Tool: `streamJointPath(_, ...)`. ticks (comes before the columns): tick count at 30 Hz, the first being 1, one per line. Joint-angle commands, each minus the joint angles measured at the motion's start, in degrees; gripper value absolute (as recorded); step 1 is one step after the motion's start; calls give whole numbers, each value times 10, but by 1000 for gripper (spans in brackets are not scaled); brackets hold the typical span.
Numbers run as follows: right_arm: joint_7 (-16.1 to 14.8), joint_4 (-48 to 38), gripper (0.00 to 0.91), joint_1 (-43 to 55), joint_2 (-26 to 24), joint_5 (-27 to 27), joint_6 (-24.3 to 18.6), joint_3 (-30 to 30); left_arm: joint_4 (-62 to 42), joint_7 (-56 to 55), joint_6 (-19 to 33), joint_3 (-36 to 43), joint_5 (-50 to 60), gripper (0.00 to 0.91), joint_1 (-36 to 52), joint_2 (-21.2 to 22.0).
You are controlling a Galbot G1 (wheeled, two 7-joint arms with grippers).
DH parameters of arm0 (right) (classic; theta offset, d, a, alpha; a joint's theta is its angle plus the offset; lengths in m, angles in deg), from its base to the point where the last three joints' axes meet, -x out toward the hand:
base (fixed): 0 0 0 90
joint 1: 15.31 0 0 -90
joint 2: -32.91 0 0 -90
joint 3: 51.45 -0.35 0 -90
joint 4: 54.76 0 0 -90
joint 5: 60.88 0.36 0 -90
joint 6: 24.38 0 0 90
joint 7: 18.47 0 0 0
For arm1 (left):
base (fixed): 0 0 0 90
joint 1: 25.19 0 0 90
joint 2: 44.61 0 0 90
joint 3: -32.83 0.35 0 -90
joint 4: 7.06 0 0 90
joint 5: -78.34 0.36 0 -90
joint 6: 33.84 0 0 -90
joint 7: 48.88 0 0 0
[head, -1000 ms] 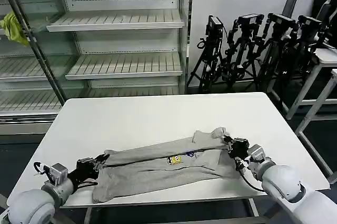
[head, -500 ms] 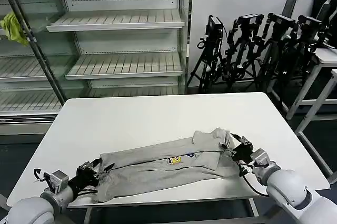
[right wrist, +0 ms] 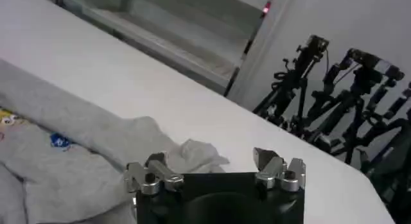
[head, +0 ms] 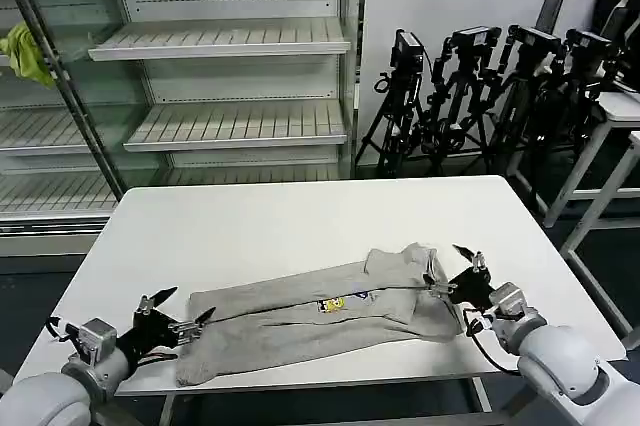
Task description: Fold and organize the clothes.
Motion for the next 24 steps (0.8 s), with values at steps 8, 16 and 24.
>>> streamJointPath(8, 3, 68, 907, -60, 4, 6, -13, -116, -21, -66, -70, 13, -165, 907, 21, 74)
streamJointPath(16, 2, 80, 907, -84, 15, -5, -22, -121, -30, -60, -69, 27, -150, 907, 10, 84)
streamJointPath(24, 2, 78, 907, -83, 26, -9, -23, -112, -30, -52, -69, 28, -135, 907, 9, 97)
